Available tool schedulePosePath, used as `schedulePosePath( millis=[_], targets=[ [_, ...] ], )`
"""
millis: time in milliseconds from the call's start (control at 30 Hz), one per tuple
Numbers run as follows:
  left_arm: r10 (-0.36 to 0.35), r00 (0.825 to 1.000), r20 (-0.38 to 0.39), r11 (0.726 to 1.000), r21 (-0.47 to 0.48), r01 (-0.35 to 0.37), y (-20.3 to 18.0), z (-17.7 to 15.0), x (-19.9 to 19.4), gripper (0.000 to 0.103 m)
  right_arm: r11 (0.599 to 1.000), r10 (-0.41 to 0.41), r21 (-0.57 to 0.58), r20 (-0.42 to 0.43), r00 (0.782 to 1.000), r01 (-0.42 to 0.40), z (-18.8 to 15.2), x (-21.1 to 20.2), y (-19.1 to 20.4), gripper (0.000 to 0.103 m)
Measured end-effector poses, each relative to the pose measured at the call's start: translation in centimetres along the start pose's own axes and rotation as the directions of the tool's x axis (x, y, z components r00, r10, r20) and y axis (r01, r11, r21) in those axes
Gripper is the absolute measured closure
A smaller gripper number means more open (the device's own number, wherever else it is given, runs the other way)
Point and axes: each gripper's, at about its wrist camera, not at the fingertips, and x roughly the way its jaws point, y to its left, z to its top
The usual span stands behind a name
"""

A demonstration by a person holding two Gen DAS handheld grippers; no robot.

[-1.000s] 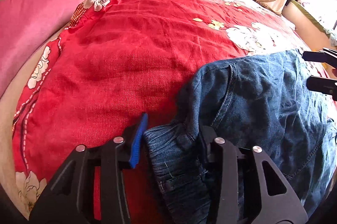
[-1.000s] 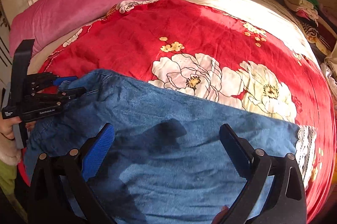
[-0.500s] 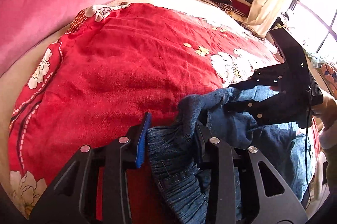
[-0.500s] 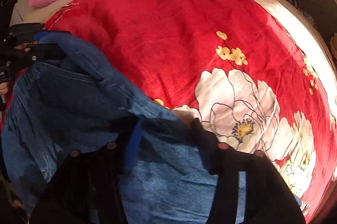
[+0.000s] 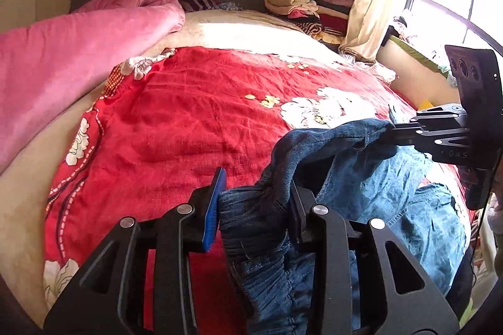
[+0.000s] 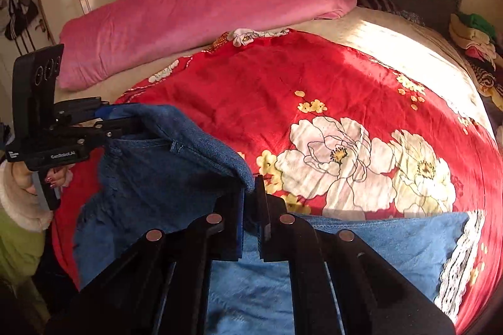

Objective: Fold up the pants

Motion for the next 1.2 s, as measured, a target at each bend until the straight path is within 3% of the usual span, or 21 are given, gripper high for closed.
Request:
schedulePosePath(
  millis=[300, 633, 833, 900, 1000, 1100, 1200],
  targets=[
    [-0.014, 0.998, 0.064, 0.998, 0.062, 0.01, -3.3, -4.7, -5.9, 0.076, 0.998, 0.058, 0.021, 0.072, 0.996, -0.06, -6.3, -6.5, 5.7, 0.098],
    [0.003, 0.997, -0.078, 0.999, 0.046, 0.0, -3.9, -11.9, -7.1, 0.072, 0.991, 0.131, 0.042, -0.022, 0.991, -0.13, -14.7, -5.2, 12.0, 0.097],
    [0.032, 0.996, -0.087, 0.998, 0.055, -0.028, -4.4, -12.7, -8.7, 0.065, 0.989, 0.138, 0.061, -0.047, 0.989, -0.135, -16.7, -3.7, 13.4, 0.095],
    [0.042, 0.996, -0.081, 0.998, 0.055, -0.037, -4.4, -12.9, -9.7, 0.051, 0.991, 0.13, 0.048, -0.037, 0.991, -0.128, -17.1, -3.9, 13.8, 0.094],
    [0.045, 0.996, -0.081, 0.999, 0.033, -0.042, -4.2, -13.2, -11.0, 0.046, 0.99, 0.133, 0.056, -0.048, 0.99, -0.13, -17.6, -3.5, 13.8, 0.094],
    [0.079, 0.994, -0.078, 0.997, 0.026, -0.077, -4.4, -13.2, -12.2, 0.045, 0.985, 0.154, 0.084, -0.033, 0.988, -0.151, -18.0, -3.5, 13.8, 0.094],
    [0.055, 0.998, -0.032, 0.998, 0.012, -0.055, -5.0, -12.6, -14.2, 0.045, 0.988, 0.148, 0.059, -0.039, 0.988, -0.145, -18.3, -3.6, 14.4, 0.094]
  ],
)
